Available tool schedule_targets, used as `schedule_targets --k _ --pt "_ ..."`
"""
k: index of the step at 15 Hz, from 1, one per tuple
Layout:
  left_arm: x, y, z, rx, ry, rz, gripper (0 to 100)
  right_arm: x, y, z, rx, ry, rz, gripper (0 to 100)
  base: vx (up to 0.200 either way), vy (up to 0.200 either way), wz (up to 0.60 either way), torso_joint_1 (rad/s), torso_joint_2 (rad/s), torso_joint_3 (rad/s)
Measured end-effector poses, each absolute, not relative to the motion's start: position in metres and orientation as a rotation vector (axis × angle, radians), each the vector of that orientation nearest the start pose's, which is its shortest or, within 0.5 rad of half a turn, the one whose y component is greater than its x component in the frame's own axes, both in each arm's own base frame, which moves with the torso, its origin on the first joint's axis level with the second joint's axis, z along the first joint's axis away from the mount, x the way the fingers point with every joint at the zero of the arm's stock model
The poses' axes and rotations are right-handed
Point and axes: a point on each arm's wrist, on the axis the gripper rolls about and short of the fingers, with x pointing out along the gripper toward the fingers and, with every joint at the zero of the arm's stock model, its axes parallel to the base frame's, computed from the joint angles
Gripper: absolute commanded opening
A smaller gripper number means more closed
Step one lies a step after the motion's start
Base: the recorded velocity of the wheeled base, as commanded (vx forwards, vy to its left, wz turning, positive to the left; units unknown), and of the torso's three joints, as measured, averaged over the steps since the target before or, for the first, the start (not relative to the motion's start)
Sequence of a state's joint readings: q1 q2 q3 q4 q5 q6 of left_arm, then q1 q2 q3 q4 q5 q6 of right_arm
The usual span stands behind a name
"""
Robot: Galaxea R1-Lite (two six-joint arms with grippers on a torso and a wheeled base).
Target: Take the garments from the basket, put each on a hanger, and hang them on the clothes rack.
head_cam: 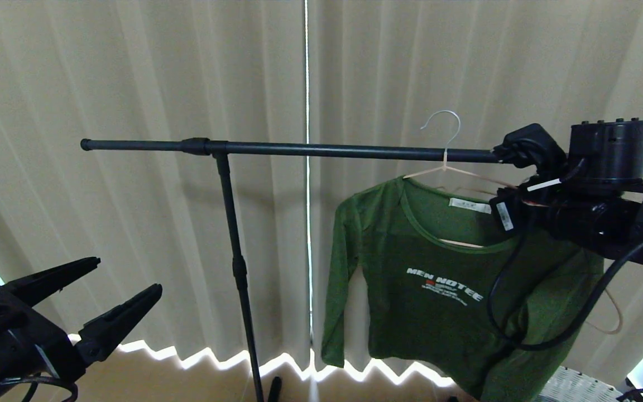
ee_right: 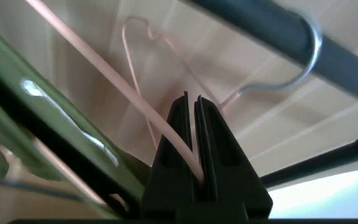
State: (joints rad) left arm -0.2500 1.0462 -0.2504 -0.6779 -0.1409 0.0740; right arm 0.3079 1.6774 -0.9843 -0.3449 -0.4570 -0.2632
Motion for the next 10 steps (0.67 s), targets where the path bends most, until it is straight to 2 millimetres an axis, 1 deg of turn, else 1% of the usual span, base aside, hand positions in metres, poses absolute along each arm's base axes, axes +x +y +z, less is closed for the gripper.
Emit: schedule_targets --k 4,6,10 --pt "0.123 -0.035 0.175 0.079 0.106 -0.397 100 0.322 0.090 0.207 -0.410 0.352 -0.209 0 0.000 0.000 0.00 0.000 0.00 0.000" --pt "0.122 -0.035 0.173 0.082 0.112 -0.403 100 0.332 0.095 0.199 -0.424 0.370 -0.226 0 0.000 0.000 0.00 0.000 0.00 0.000" --pt "0.121 -0.036 0.172 0.099 0.115 -0.411 100 0.337 0.107 0.186 -0.451 0.401 -0.196 0 0.000 0.000 0.00 0.000 0.00 0.000"
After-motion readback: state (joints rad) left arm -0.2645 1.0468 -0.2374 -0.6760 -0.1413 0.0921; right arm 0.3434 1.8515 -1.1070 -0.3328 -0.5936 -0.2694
